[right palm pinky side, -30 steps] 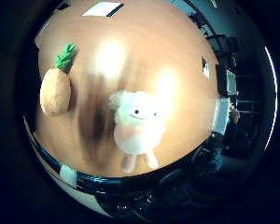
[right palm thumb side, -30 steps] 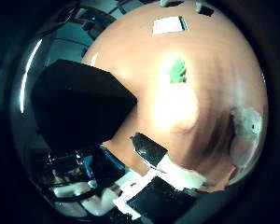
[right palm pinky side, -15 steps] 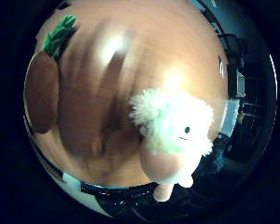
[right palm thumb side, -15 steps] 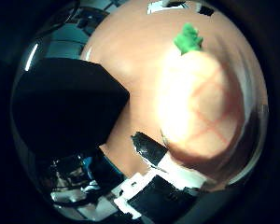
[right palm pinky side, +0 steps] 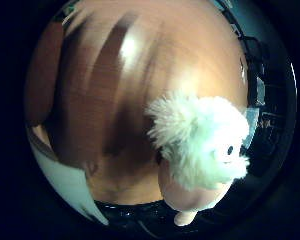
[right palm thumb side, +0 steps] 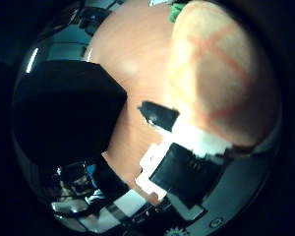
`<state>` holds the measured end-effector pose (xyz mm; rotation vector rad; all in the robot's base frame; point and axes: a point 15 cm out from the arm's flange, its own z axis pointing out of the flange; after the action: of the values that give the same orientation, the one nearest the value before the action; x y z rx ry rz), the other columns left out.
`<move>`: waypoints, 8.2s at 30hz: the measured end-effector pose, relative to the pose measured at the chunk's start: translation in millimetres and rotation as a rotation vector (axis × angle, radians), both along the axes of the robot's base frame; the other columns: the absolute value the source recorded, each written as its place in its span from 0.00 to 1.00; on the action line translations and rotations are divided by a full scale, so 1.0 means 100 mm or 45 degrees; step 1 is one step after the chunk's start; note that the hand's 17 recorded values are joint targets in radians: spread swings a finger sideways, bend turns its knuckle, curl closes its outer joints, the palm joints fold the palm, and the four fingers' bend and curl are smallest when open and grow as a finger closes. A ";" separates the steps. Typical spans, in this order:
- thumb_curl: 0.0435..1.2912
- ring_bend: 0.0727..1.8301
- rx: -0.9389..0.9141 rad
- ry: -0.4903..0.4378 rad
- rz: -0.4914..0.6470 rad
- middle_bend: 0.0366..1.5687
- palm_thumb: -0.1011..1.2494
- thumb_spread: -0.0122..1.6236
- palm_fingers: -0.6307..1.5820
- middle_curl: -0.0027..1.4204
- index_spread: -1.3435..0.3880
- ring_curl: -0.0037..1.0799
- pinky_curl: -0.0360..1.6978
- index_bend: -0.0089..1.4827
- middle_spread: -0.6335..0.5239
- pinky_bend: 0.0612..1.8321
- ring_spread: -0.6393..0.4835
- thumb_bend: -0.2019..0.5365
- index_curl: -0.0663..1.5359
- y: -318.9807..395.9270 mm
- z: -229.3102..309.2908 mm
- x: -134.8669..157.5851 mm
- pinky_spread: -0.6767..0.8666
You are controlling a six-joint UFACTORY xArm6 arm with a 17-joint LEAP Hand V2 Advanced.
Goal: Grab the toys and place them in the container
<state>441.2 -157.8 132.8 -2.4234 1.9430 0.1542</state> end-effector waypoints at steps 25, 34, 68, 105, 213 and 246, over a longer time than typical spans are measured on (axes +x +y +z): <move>0.57 0.76 -0.076 -0.023 0.076 0.82 0.85 0.37 0.80 0.49 0.64 0.55 0.47 0.73 0.44 0.67 0.41 0.25 0.51 0.23 1.55 -0.74 0.31; 0.63 0.75 -0.182 -0.321 0.037 0.84 0.85 0.34 0.80 0.49 0.65 0.57 0.52 0.75 0.44 0.64 0.40 0.24 0.52 0.31 3.35 -0.77 0.31; 0.59 0.73 0.033 -0.445 0.428 0.81 0.70 0.52 0.80 0.46 0.64 0.58 0.56 0.67 0.44 0.58 0.39 0.23 0.50 3.79 3.89 -0.52 0.27; 0.18 0.22 -0.236 -0.226 0.270 0.15 0.30 0.61 0.38 0.23 0.53 0.20 0.23 0.11 0.51 0.29 0.71 0.24 0.22 1.57 3.99 -0.87 0.75; 0.58 0.71 -0.053 -0.524 0.338 0.79 0.85 0.51 0.75 0.68 0.60 0.75 0.61 0.64 0.38 0.62 0.35 0.25 0.69 1.60 4.28 -0.82 0.29; 0.24 0.41 0.099 -0.473 0.641 0.40 0.50 0.66 0.37 0.44 0.50 0.46 0.47 0.22 0.36 0.31 0.41 0.23 0.42 3.45 4.21 -1.52 0.51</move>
<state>289.2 187.0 553.8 -2.6012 1.1408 -0.1936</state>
